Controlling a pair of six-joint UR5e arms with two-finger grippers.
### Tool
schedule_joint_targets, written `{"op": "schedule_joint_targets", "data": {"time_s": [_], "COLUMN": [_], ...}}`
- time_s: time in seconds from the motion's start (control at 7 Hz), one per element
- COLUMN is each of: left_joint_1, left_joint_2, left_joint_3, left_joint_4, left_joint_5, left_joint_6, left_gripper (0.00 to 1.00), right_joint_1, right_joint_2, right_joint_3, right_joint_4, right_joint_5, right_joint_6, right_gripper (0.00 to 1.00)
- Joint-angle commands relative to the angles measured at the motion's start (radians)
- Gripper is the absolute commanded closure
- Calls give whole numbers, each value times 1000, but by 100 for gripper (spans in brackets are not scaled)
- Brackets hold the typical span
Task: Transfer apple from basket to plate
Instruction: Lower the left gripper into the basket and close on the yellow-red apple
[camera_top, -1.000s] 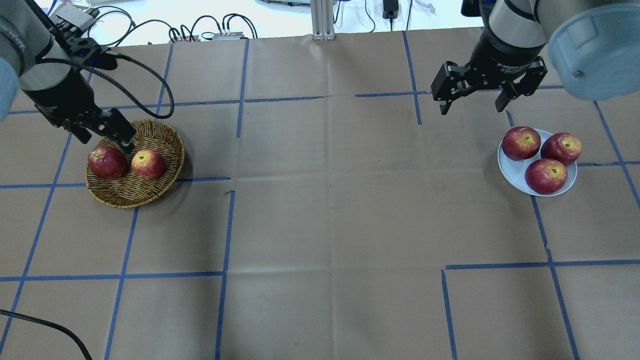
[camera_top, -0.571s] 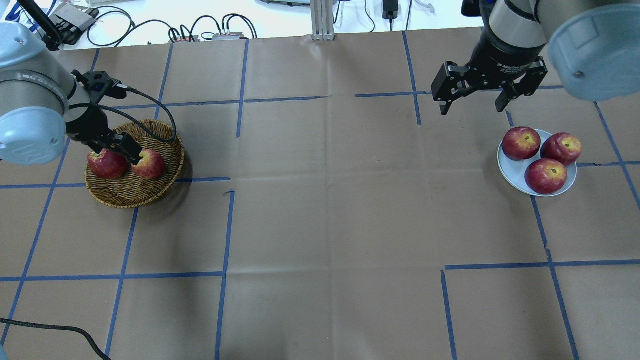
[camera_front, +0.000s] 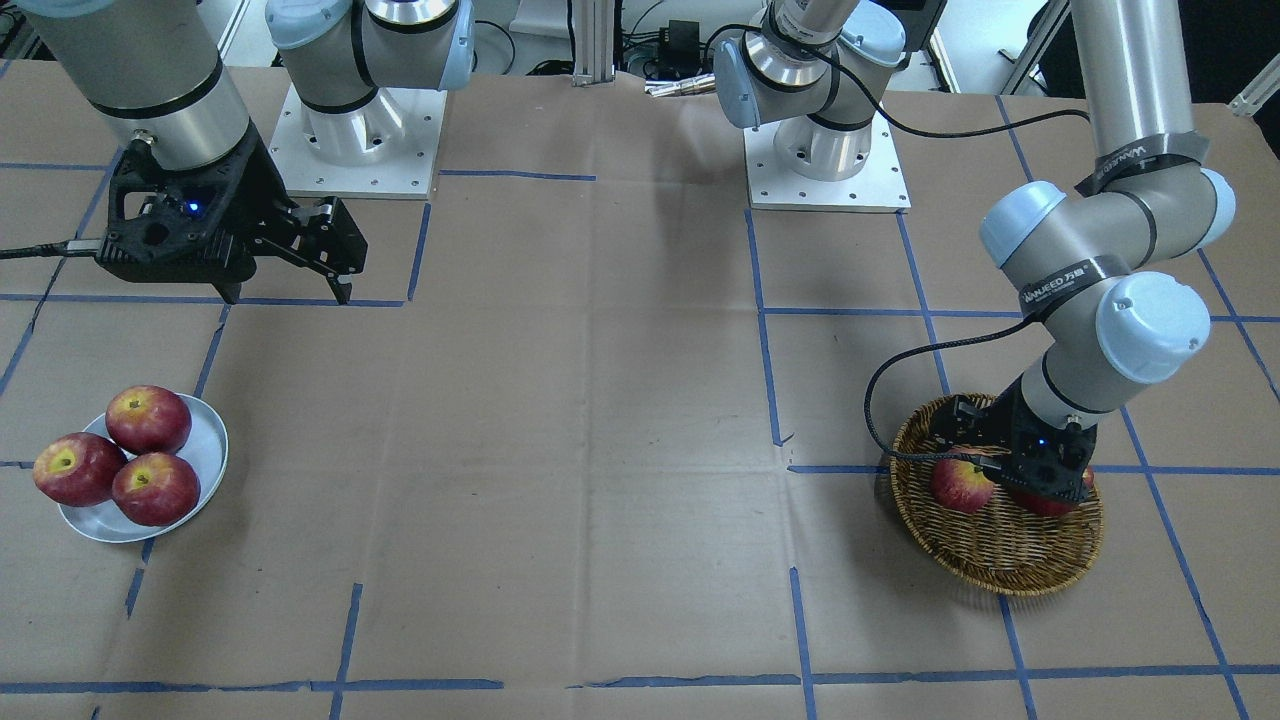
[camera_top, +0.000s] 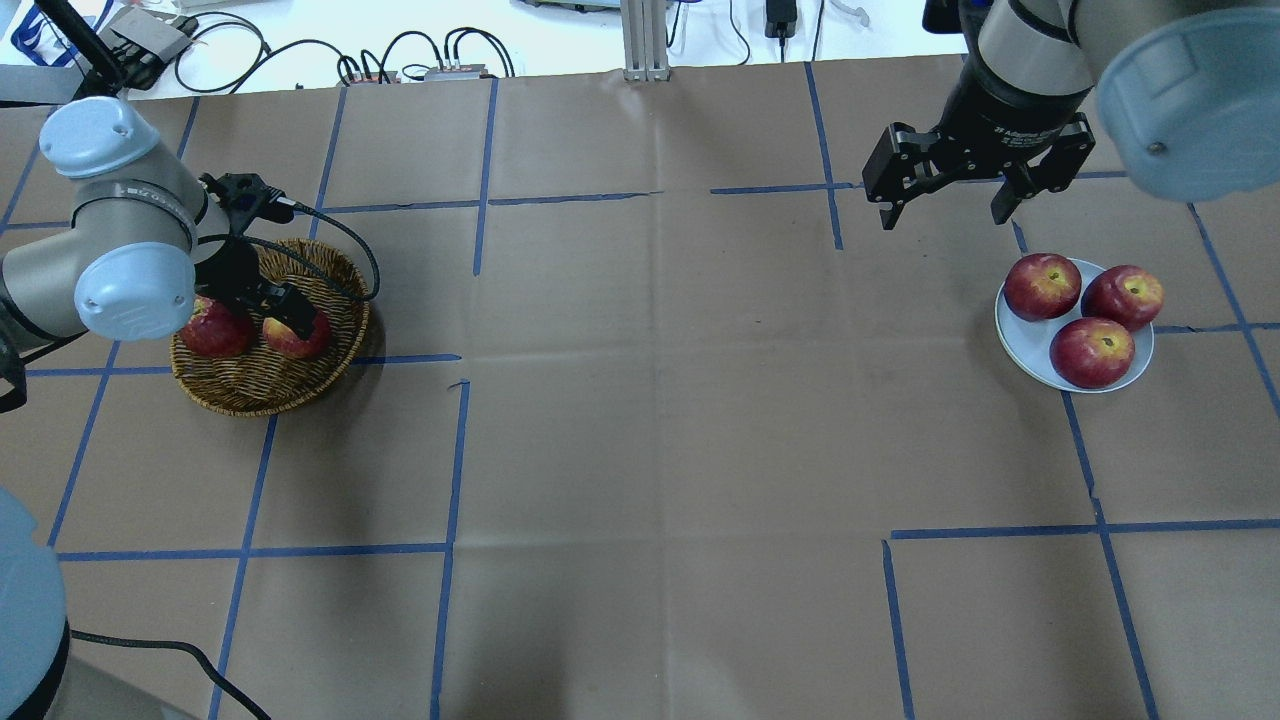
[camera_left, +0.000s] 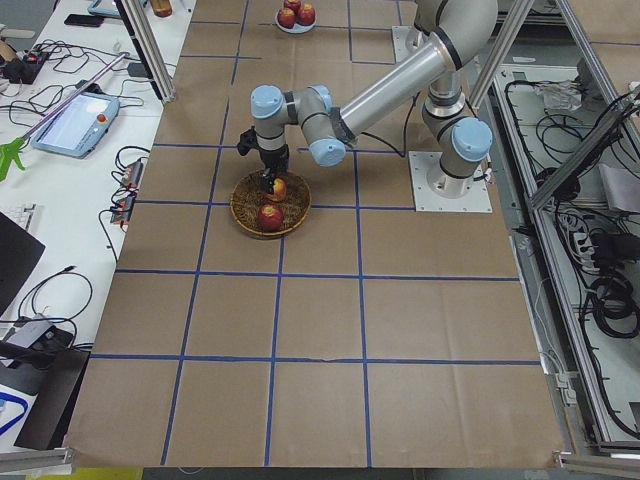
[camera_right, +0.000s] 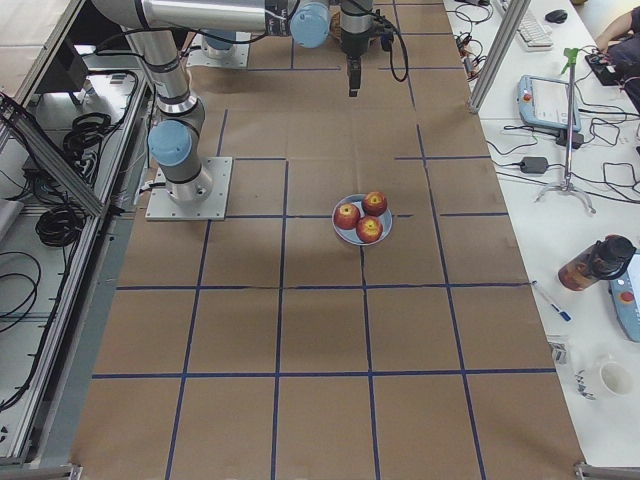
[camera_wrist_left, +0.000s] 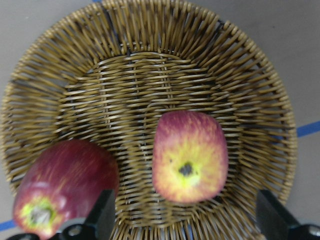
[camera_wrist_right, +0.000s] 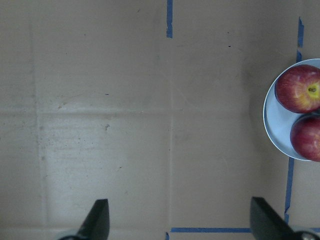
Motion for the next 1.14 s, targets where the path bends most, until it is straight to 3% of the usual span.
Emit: {"op": "schedule_joint_targets", "data": {"time_s": [0.0, 0.29, 0.57, 0.71, 1.0], "left_joint_1": [0, 0, -3, -9, -75], "left_joint_2": [-31, -72, -73, -65, 10], "left_joint_3": [1, 1, 1, 1, 57], "left_joint_4": [4, 62, 64, 62, -33], "left_joint_5": [-1, -25, -29, -33, -29], "left_joint_6": [2, -8, -6, -9, -65], "left_gripper": [2, 8, 38, 47, 47], "right_joint_1": [-2, 0, -2, -2, -2], "right_joint_2": [0, 0, -2, -2, -2], "right_joint_3": [0, 0, 0, 0, 0], "right_joint_4": [0, 2, 2, 2, 0], "right_joint_5": [0, 0, 0, 0, 0], "right_joint_6": [0, 0, 0, 0, 0], "right_gripper": [0, 0, 0, 0, 0]}}
